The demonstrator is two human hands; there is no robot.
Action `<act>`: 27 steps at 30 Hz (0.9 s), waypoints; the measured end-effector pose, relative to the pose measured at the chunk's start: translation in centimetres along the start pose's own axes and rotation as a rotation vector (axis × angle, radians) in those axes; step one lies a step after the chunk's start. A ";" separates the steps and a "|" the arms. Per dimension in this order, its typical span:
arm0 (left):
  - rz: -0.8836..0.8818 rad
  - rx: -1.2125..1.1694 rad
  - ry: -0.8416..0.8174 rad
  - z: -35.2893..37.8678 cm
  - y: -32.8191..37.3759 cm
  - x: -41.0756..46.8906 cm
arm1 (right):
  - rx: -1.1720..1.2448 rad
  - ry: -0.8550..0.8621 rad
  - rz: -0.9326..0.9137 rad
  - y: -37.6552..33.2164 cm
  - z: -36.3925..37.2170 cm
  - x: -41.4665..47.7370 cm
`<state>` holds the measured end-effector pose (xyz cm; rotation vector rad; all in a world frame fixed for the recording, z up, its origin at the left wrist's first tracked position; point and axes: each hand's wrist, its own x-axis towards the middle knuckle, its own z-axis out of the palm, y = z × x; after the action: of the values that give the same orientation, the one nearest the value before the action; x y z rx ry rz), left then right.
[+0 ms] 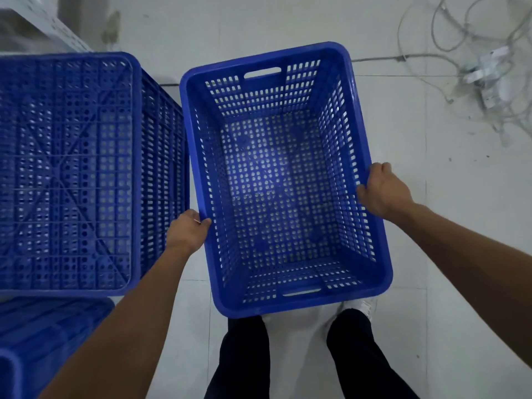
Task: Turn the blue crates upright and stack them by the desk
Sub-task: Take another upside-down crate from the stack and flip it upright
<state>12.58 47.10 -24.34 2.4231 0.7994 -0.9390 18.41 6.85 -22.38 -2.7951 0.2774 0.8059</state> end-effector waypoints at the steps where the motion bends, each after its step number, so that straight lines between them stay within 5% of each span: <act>1: 0.017 0.033 0.010 -0.4 0.4 0.4 | 0.007 0.018 0.018 -0.2 -0.2 0.7; 19: -0.051 -0.389 -0.033 -1.5 2.4 3.3 | 0.081 -0.089 0.334 -1.4 -0.2 3.6; 27: -0.017 -0.122 0.120 -0.7 3.1 1.9 | 0.048 -0.004 0.327 -0.9 1.2 1.5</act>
<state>16.03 45.87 -24.62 2.3869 0.8940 -0.7341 19.26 7.84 -24.00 -2.7392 0.7568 0.8584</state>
